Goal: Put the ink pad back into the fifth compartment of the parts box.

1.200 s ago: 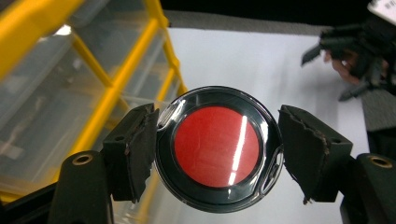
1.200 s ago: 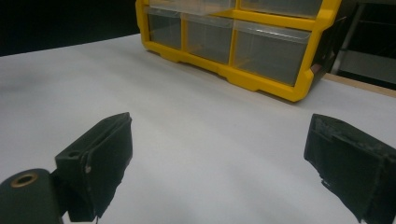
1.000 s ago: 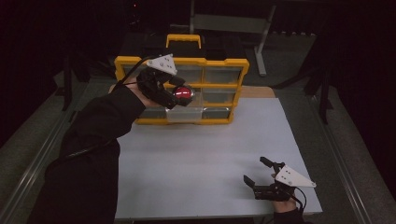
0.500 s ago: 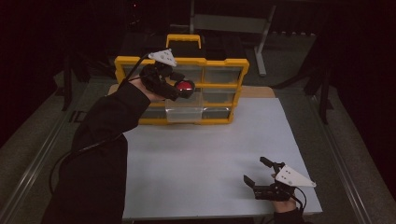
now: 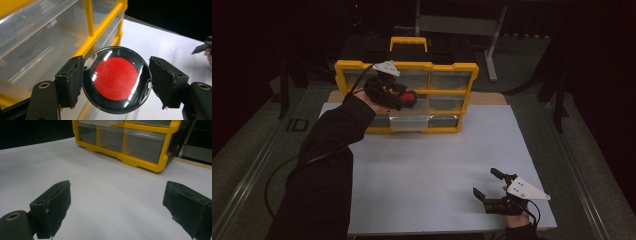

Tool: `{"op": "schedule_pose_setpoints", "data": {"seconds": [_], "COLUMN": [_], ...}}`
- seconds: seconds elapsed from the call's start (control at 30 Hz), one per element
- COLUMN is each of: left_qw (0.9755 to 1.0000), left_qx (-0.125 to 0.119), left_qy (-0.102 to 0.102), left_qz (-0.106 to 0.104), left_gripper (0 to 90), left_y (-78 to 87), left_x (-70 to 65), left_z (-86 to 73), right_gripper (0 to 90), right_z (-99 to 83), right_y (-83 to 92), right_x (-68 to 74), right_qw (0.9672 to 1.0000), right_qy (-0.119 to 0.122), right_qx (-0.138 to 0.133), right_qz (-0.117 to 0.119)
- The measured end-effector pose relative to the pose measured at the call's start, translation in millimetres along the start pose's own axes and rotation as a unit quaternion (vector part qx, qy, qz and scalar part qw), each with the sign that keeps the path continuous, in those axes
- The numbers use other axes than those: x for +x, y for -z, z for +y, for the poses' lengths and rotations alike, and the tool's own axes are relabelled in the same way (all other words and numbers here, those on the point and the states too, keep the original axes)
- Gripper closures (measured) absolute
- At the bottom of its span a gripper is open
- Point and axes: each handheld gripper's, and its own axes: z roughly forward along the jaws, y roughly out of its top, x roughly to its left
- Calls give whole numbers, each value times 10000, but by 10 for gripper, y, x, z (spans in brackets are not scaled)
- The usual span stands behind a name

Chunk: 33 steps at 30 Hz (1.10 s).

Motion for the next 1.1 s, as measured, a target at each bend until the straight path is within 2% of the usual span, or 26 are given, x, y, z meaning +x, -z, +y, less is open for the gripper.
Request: {"op": "schedule_pose_setpoints", "data": {"seconds": [0.1, 0.2, 0.37, 0.53, 0.63, 0.67, 0.8, 1.0, 1.07, 1.1], "left_qw": [10000, 9997, 9997, 9994, 9990, 9988, 9989, 9991, 9989, 9988], "left_qx": [46, 202, 167, 267, 317, 315, 262, 212, 144, 199], "left_qy": [41, 110, 178, 230, 303, 350, 326, 326, 431, 456], "left_qz": [55, 65, 96, 55, 108, 113, 214, 179, 76, -41], "left_gripper": [307, 307, 307, 307, 306, 306, 305, 300, 231, 123], "left_y": [-28, -64, -115, -164, -206, -221, -227, -214, -195, -196], "left_x": [4, 3, 17, 27, 35, 37, 35, 21, 33, 40], "left_z": [-22, -42, -75, -102, -134, -141, -126, -99, -85, -79], "right_gripper": [80, 80, 79, 80, 80, 80, 79, 80, 79, 80], "right_z": [0, -1, -3, -2, -7, -10, -3, -5, -2, -1], "right_y": [3, 2, 0, 6, 4, 1, 6, 9, 11, 12], "right_x": [-2, -2, 0, -3, -12, -13, -5, -7, -5, -5], "right_qw": [10000, 10000, 10000, 10000, 10000, 10000, 10000, 10000, 10000, 10000], "right_qy": [17, 14, 7, 4, 15, -15, 1, -10, -3, 21], "right_qx": [-6, -1, 6, -5, 25, 13, 18, 9, 2, -5], "right_qz": [5, 7, 17, 19, 1, 8, 6, 4, 6, 6]}}
